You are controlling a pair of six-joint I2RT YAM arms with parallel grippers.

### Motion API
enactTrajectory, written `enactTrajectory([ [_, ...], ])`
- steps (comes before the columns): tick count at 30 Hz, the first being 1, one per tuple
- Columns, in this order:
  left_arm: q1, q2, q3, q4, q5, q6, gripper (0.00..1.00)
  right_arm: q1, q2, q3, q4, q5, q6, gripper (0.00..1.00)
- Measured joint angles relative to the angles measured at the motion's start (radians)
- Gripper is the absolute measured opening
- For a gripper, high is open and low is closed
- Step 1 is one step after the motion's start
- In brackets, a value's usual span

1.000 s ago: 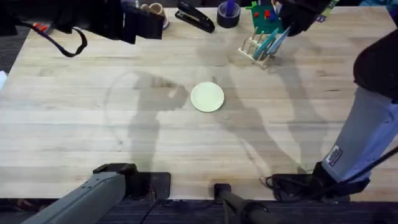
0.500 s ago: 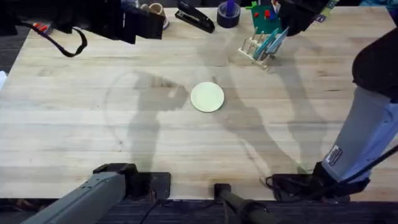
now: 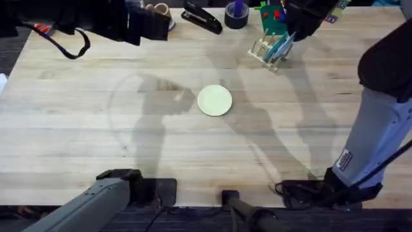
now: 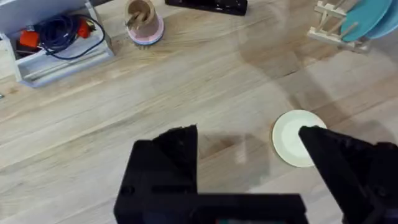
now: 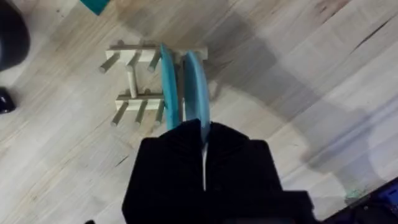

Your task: Pick up the plates from the table one by one and place each into a slot on the dish rack.

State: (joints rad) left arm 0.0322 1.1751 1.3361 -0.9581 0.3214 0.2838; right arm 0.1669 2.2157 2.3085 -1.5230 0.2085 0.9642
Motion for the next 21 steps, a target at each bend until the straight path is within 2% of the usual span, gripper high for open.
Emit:
enactTrajectory([
  [21, 0.0, 0.0, 0.0, 0.0, 0.0, 0.0, 0.993, 0.0, 0.011, 0.0, 0.0, 0.0, 0.0, 0.029],
])
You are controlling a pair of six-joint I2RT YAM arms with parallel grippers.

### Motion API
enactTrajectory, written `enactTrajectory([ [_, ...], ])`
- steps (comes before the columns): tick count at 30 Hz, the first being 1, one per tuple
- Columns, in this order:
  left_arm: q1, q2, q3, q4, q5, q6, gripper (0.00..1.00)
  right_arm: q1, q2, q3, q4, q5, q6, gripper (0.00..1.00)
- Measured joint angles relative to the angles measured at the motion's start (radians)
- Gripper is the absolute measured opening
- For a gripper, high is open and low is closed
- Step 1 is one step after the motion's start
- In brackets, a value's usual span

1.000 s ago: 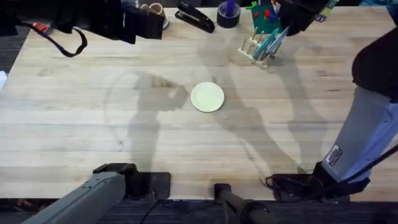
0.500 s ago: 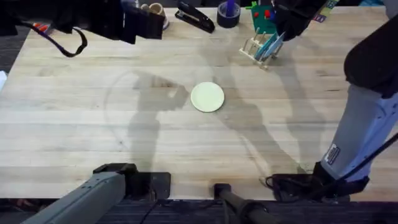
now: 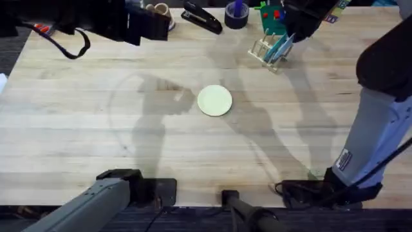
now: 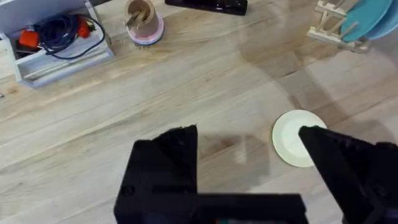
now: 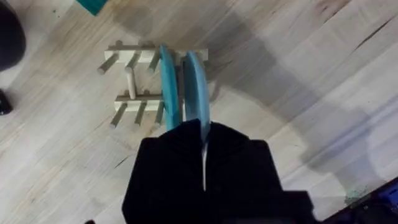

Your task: Pick up the plates from the table one by one and place each into a slot on the dish rack.

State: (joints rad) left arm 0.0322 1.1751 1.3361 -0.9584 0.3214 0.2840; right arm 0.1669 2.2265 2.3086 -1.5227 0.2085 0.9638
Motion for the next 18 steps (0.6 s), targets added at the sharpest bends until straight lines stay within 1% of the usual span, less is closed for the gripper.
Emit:
enactTrajectory([
  [4, 0.0, 0.0, 0.0, 0.0, 0.0, 0.0, 0.993, 0.0, 0.0, 0.0, 0.0, 0.0, 0.0, 0.029],
  [11, 0.0, 0.0, 0.0, 0.0, 0.0, 0.0, 0.993, 0.0, 0.0, 0.0, -0.001, 0.0, 0.001, 0.154],
  [18, 0.0, 0.0, 0.0, 0.0, 0.0, 0.0, 0.993, 0.0, 0.0, 0.0, -0.003, 0.0, 0.001, 0.17],
])
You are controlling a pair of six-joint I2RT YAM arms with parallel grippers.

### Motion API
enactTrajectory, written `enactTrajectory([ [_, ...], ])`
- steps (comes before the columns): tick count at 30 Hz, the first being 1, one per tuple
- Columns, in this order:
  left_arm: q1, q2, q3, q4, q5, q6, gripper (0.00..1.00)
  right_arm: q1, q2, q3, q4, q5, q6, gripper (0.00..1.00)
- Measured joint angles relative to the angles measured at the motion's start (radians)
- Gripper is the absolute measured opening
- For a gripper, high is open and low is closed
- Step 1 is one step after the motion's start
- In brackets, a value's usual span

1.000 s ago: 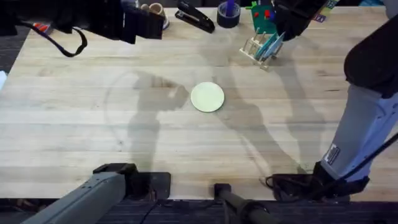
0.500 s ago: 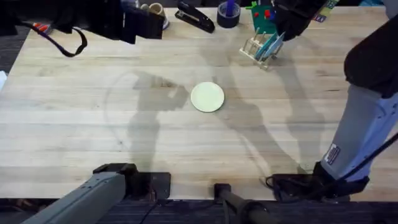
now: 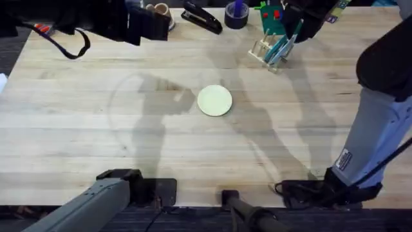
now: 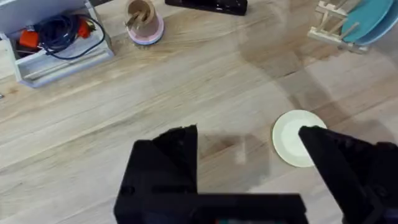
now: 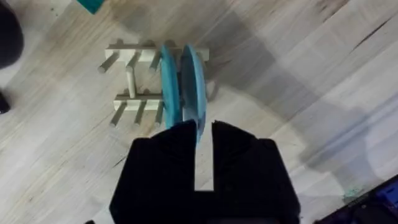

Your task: Pick up the plates from the table one by one and place each into a slot on the dish rack.

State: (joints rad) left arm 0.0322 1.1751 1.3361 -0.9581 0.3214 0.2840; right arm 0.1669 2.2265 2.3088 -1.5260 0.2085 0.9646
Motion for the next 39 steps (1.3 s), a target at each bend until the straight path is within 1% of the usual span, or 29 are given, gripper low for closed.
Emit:
enactTrajectory([
  [5, 0.0, 0.0, 0.0, 0.0, 0.0, 0.0, 0.993, 0.0, 0.0, 0.0, 0.0, 0.0, 0.0, 0.14],
  [8, 0.0, 0.0, 0.0, 0.0, 0.0, 0.0, 0.993, 0.0, 0.0, 0.0, 0.0, 0.0, 0.0, 0.139],
  [10, 0.0, 0.0, 0.0, 0.0, 0.0, 0.0, 0.993, 0.0, -0.002, 0.0, 0.0, 0.0, -0.001, 0.146],
  [13, 0.0, 0.0, 0.0, 0.0, 0.0, 0.0, 0.994, 0.0, -0.011, 0.014, -0.006, 0.0, -0.008, 0.197],
  [14, 0.0, 0.0, 0.0, 0.0, 0.0, 0.0, 0.994, 0.0, -0.016, 0.022, -0.011, 0.001, -0.011, 0.235],
  [16, 0.0, 0.0, 0.0, 0.0, 0.0, 0.0, 0.994, 0.0, -0.031, 0.049, -0.033, 0.0, -0.021, 0.363],
  [18, 0.0, 0.0, 0.0, 0.0, 0.0, 0.0, 0.993, 0.0, -0.046, 0.088, -0.057, 0.0, -0.028, 0.526],
  [21, 0.0, 0.0, 0.0, 0.0, 0.0, 0.0, 0.994, 0.0, -0.067, 0.157, -0.09, 0.001, -0.045, 0.903],
  [22, 0.0, 0.0, 0.0, 0.0, 0.0, 0.0, 0.993, 0.0, -0.07, 0.182, -0.09, 0.001, -0.049, 0.964],
  [24, 0.0, 0.0, 0.0, 0.0, 0.0, 0.0, 0.993, 0.0, -0.076, 0.227, -0.091, 0.0, -0.06, 0.991],
  [30, 0.0, 0.0, 0.0, 0.0, 0.0, 0.0, 0.993, 0.001, -0.083, 0.331, -0.091, -0.03, -0.134, 0.994],
  [39, 0.0, 0.0, 0.0, -0.001, 0.0, 0.0, 0.993, 0.018, -0.183, 0.344, -0.091, -0.045, -0.27, 0.995],
])
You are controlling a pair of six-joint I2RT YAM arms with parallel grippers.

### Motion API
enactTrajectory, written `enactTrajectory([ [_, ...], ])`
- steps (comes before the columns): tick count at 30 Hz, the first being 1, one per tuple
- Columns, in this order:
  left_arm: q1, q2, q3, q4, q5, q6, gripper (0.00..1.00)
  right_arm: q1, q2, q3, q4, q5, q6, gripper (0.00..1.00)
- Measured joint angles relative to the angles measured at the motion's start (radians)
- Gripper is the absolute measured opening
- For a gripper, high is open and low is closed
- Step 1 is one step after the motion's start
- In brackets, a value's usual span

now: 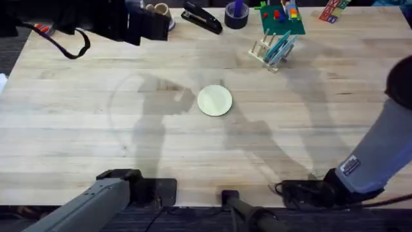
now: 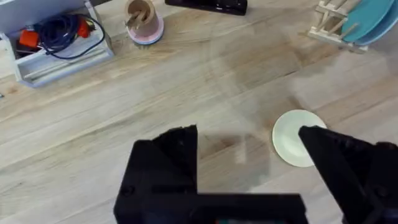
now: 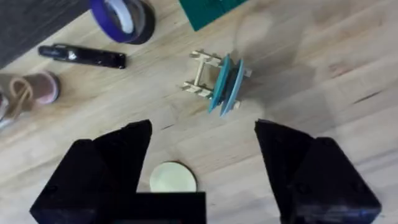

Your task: Pick up the plates from the table one by one and place each into a slot on the dish rack.

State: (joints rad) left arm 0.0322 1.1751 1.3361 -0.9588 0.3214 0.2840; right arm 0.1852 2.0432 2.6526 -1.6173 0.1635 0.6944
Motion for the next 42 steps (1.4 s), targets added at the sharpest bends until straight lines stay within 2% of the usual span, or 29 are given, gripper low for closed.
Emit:
enactTrajectory([
  [13, 0.0, 0.0, 0.0, -0.003, 0.0, 0.0, 0.993, 0.001, -0.185, 0.003, 0.0, -0.083, -0.271, 0.994],
  [16, 0.0, 0.0, 0.0, -0.015, 0.0, 0.0, 0.993, 0.001, -0.225, -0.03, 0.0, -0.105, -0.314, 0.994],
  [24, 0.0, 0.0, 0.0, -0.05, 0.0, 0.0, 0.993, 0.001, -0.337, -0.294, 0.0, -0.128, -0.382, 0.994],
  [37, 0.0, 0.0, 0.0, -0.052, 0.0, 0.0, 0.993, 0.004, -0.355, -0.738, 0.003, -0.24, -0.415, 0.993],
  [42, 0.0, 0.0, 0.0, -0.067, 0.0, 0.0, 0.993, 0.015, -0.39, -0.885, 0.08, -0.252, -0.417, 0.992],
])
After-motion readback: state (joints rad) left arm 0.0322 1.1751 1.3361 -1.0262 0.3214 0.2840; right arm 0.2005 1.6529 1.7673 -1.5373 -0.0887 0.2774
